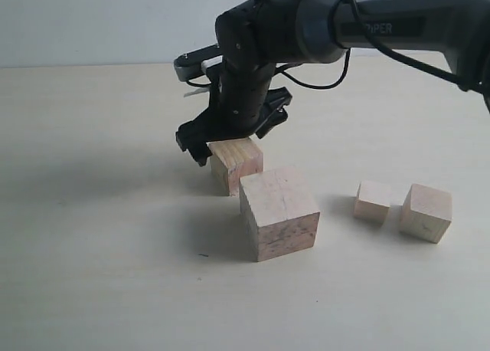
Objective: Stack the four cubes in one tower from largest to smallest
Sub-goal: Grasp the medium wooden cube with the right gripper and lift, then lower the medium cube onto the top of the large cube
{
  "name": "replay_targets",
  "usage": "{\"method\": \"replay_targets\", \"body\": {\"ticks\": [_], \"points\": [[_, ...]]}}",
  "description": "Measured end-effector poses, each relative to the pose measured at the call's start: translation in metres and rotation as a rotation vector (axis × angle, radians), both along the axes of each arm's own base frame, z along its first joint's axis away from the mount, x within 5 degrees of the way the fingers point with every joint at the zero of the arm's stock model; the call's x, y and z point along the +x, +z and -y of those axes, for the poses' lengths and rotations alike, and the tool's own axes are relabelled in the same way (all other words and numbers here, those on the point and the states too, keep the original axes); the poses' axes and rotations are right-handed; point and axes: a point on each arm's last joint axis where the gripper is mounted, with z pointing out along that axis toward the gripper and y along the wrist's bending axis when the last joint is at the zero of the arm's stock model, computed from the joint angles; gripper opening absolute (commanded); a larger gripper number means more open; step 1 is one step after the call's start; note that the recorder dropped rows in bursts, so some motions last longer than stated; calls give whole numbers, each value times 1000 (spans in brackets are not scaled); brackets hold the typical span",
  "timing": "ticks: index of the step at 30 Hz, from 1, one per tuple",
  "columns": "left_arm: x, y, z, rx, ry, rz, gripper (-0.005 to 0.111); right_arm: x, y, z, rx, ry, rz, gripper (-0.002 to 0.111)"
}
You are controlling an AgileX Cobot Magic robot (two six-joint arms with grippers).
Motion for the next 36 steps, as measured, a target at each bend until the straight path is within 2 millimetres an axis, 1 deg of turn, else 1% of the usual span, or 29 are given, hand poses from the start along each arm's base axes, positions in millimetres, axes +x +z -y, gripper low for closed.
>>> {"method": "replay_targets", "body": {"ticks": [3, 6, 8, 9, 15, 16, 18, 19, 21, 22, 25, 27, 30, 32, 33, 34, 35, 36], "points": [[0, 0, 0, 0, 0, 0, 0, -1, -10, -2, 2, 9, -31, 96], [0, 0, 0, 0, 0, 0, 0, 0, -19, -2, -5, 11, -49, 91], [0, 0, 0, 0, 0, 0, 0, 0, -23, -2, -10, 13, -56, 81], [0, 0, 0, 0, 0, 0, 0, 0, -24, -1, -11, 11, -58, 74], [0, 0, 0, 0, 0, 0, 0, 0, -24, -1, -11, 12, -55, 22], [0, 0, 0, 0, 0, 0, 0, 0, -23, -1, -10, 12, -54, 16], [0, 0, 0, 0, 0, 0, 0, 0, -19, -1, -6, 12, -46, 7], [0, 0, 0, 0, 0, 0, 0, 0, -15, -1, -1, 12, -38, 5], [0, 0, 0, 0, 0, 0, 0, -1, -2, -1, 11, 12, -18, 4], [0, 0, 0, 0, 0, 0, 0, -2, 8, 0, 19, 12, -5, 4], [0, 0, 0, 0, 0, 0, 0, -9, 44, 5, 34, 11, 29, 4], [0, 0, 0, 0, 0, 0, 0, -18, 73, 12, 26, 7, 45, 4], [0, 0, 0, 0, 0, 0, 0, -37, 107, 26, -1, -1, 45, 4], [0, 0, 0, 0, 0, 0, 0, -52, 124, 36, -1, -17, 44, 4], [0, 0, 0, 0, 0, 0, 0, -64, 134, 44, 3, -34, 42, 4], [0, 0, 0, 0, 0, 0, 0, -71, 138, 48, 4, -41, 39, 4], [0, 0, 0, 0, 0, 0, 0, -83, 142, 55, 8, -56, 35, 4], [0, 0, 0, 0, 0, 0, 0, -88, 142, 58, 13, -71, 29, 4]]}}
